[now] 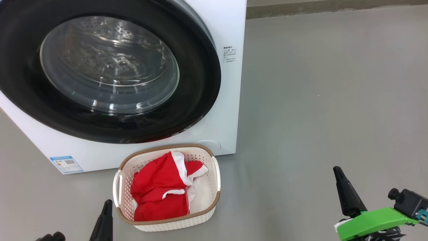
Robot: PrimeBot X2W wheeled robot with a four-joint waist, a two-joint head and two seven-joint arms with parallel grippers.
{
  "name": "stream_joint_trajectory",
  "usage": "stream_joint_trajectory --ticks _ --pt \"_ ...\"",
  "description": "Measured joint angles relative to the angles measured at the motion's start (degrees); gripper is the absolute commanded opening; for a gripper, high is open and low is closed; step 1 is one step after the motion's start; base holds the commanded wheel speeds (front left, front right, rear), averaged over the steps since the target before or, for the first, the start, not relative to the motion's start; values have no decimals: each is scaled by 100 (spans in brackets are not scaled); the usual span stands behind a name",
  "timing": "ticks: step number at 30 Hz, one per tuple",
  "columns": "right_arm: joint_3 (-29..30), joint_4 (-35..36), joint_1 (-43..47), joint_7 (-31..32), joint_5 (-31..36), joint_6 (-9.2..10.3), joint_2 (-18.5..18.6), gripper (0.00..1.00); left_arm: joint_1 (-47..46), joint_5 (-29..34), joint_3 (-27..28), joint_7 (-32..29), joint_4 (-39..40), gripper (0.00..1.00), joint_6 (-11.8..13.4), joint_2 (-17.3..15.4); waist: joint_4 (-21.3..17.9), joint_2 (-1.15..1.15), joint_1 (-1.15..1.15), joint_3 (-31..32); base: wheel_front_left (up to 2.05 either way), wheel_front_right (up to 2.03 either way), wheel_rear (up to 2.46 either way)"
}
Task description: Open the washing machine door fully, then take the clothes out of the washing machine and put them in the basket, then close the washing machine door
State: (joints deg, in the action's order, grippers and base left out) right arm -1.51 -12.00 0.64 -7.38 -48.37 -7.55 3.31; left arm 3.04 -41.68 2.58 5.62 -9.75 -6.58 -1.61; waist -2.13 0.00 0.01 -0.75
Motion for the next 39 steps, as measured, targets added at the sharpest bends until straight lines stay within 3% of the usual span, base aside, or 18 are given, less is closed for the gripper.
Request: stream_joint_trajectory --ticks 39 --pt "369 -179 -237 648 -2396 1 7 0 -357 -2691 110 -624 -298 0 -3 -8 115 0 0 31 0 0 0"
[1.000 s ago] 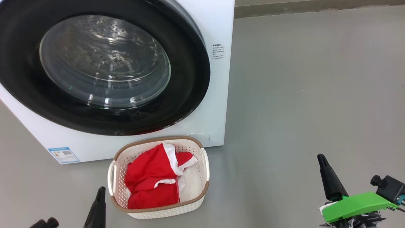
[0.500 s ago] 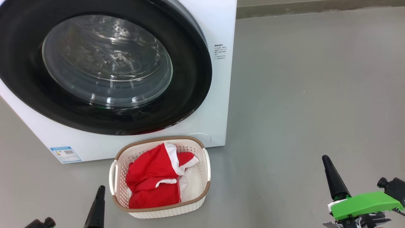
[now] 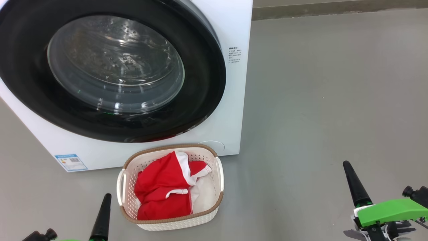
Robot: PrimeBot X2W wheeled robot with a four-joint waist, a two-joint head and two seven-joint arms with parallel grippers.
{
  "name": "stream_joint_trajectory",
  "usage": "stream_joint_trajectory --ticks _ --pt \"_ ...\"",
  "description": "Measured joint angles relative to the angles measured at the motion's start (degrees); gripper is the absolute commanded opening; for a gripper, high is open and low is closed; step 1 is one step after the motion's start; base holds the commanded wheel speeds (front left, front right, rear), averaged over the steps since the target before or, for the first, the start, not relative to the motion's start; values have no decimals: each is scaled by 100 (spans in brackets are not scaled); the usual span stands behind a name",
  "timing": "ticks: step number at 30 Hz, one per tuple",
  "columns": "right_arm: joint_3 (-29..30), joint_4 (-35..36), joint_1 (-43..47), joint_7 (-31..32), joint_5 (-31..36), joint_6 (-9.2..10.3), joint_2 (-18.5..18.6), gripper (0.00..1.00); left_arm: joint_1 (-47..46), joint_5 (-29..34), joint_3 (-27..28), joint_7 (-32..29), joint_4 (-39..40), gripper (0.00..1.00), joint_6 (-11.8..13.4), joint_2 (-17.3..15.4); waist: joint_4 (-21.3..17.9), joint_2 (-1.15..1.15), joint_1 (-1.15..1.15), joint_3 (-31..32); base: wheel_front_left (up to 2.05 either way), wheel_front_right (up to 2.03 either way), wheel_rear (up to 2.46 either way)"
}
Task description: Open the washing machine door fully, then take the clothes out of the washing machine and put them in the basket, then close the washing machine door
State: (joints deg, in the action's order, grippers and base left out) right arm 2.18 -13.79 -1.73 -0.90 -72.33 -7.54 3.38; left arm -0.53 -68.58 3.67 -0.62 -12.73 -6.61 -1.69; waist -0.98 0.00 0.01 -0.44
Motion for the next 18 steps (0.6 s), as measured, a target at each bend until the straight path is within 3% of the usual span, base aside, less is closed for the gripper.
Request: stream_joint_trajectory --ticks 18 --pt "162 -80 -99 282 -1013 1 -1 0 -127 -1135 38 -288 -111 0 -5 -12 49 0 0 13 0 0 0"
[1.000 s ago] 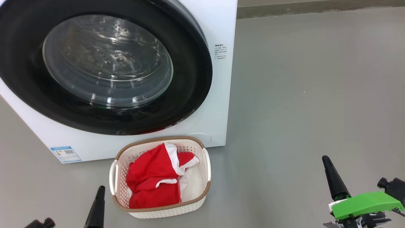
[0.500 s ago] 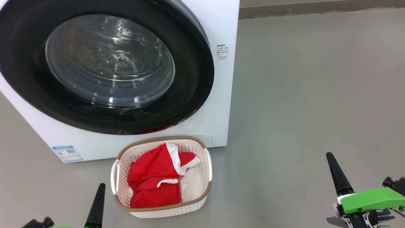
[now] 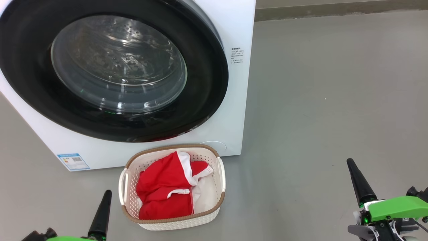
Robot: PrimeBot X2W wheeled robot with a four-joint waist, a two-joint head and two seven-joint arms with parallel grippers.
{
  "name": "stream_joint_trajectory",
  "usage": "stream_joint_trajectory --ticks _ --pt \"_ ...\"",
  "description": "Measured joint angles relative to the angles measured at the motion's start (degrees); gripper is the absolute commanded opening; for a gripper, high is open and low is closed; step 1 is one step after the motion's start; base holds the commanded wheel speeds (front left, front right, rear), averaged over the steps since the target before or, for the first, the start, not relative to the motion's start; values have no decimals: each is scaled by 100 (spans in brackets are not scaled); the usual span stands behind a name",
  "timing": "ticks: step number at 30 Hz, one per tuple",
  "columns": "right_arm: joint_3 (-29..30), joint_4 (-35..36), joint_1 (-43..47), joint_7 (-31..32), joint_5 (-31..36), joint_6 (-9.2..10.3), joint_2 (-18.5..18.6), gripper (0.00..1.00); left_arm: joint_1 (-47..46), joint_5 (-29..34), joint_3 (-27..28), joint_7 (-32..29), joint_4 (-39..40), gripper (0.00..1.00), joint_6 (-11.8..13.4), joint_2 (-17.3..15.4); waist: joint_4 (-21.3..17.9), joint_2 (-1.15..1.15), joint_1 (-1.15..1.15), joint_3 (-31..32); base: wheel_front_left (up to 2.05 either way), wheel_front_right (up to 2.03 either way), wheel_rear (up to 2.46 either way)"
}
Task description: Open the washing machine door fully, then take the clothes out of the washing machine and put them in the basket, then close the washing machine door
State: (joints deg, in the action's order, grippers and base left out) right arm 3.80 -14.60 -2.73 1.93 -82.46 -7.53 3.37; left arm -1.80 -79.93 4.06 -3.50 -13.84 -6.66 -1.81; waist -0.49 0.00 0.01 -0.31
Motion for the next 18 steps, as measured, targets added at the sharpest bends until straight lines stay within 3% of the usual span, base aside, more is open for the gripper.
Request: stream_joint_trajectory --ticks 18 --pt "181 -78 -74 296 -1046 0 -4 0 -211 -1171 43 -256 -131 0 -42 -3 49 0 0 14 0 0 0"
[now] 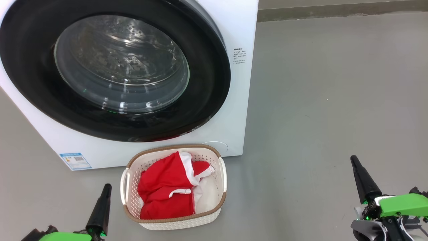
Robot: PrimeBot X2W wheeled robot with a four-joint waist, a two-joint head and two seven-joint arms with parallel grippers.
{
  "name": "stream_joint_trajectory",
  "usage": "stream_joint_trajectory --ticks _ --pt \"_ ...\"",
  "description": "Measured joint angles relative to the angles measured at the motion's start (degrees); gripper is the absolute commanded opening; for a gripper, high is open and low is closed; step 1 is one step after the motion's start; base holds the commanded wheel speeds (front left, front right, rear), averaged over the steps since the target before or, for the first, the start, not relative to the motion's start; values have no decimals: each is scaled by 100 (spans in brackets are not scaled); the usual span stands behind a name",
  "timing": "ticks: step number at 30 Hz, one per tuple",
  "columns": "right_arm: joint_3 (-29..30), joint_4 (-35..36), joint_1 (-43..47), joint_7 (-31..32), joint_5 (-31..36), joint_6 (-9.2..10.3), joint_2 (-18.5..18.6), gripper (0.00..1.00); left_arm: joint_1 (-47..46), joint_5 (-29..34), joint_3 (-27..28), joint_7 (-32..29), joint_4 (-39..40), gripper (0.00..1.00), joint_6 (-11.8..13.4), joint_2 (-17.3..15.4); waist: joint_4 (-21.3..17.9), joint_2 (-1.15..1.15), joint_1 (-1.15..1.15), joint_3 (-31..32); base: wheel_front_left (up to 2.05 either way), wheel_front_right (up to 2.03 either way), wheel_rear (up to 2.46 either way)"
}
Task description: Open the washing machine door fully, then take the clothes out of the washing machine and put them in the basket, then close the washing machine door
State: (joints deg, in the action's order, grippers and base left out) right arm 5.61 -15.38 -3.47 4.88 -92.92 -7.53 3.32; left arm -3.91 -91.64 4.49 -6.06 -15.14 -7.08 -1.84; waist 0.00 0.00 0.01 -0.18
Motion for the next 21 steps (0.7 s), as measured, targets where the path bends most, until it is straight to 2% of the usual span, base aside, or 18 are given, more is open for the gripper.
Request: stream_joint_trajectory --ticks 21 --pt "79 -1 -32 26 -3 0 -4 0 0 -14 2 0 -8 0 0 0 0 0 -1 0 0 0 0"
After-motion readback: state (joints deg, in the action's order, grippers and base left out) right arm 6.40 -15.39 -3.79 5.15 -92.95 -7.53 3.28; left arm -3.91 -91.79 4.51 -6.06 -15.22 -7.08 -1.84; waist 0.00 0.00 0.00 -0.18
